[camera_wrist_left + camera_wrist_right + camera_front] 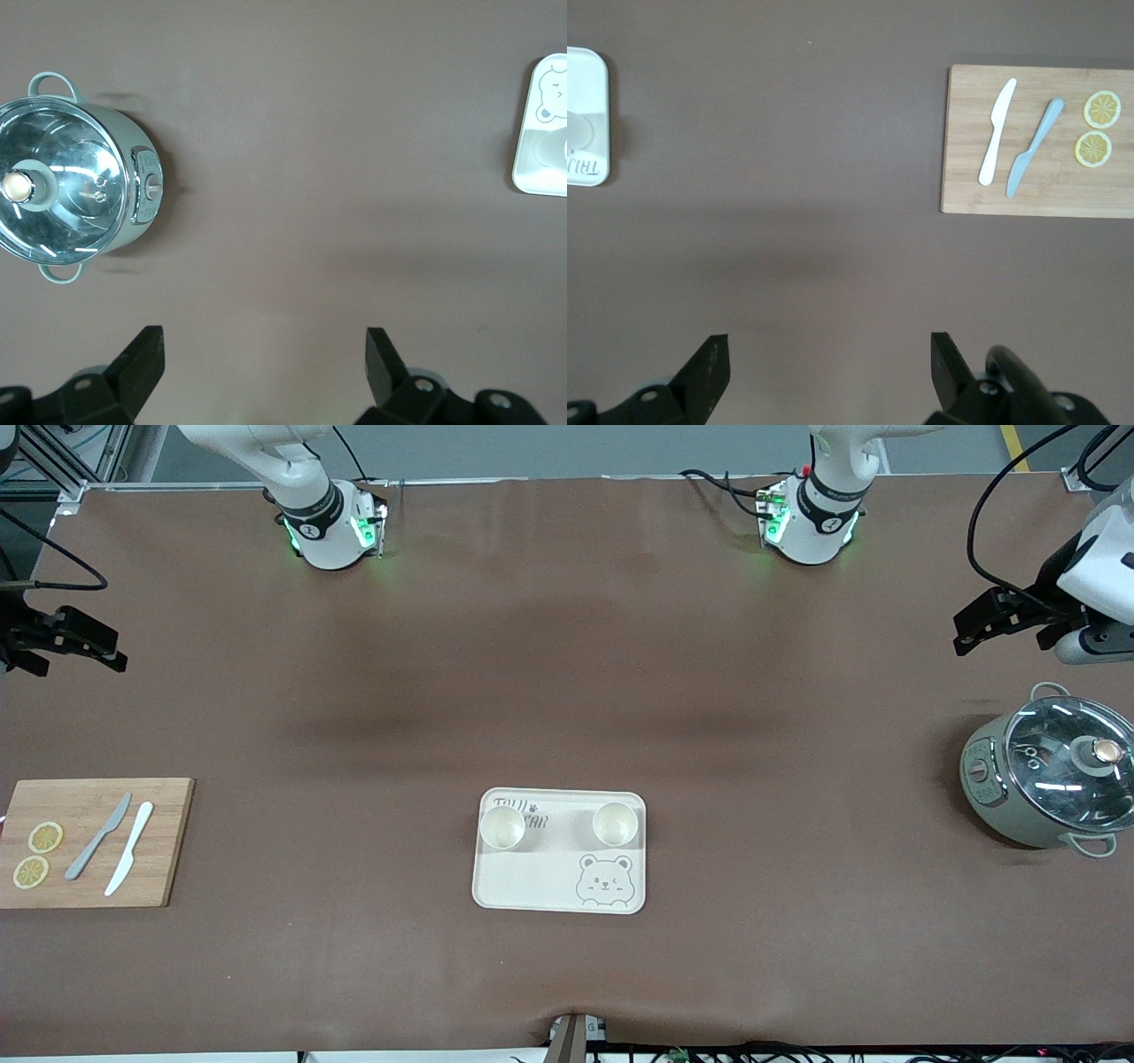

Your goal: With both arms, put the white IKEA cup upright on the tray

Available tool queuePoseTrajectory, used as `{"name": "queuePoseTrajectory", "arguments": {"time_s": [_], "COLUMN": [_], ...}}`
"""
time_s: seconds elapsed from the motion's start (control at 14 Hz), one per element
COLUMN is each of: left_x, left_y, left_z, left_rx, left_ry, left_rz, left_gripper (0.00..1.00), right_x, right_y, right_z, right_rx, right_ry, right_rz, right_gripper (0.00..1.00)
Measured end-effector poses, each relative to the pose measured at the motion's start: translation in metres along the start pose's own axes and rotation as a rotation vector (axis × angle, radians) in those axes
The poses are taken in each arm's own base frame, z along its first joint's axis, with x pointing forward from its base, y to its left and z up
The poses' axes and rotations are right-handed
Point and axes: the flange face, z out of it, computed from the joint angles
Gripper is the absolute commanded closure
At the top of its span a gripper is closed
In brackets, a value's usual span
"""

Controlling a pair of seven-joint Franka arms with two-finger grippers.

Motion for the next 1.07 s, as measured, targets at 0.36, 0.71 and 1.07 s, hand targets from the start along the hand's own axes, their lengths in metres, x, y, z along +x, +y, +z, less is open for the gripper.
{"name": "queuePoseTrajectory", "arguments": {"time_s": [0.36,0.71,1.07], "left_x": [0.0007,0.0023,0.0012], "left_y": [0.0027,0.0041,0.0032], "left_z": [0.0011,-0.0021,-0.0050], "left_rx": [0.000,-0.002,-0.002], "left_ry": [0.001,0.018,0.021], "left_rz": [0.007,0.009,0.007], "left_gripper": [0.00,0.00,0.00], "right_x": [0.0003,0.0003,0.0001], "right_y": [0.0018,-0.0007,-0.0010], "right_z": [0.0105,0.0079,0.0076], "right_rx": [-0.006,0.001,0.004], "right_ry": [-0.049,-0.046,-0.047], "right_rz": [0.043,0.045,0.053], "right_gripper": [0.00,0.00,0.00]}}
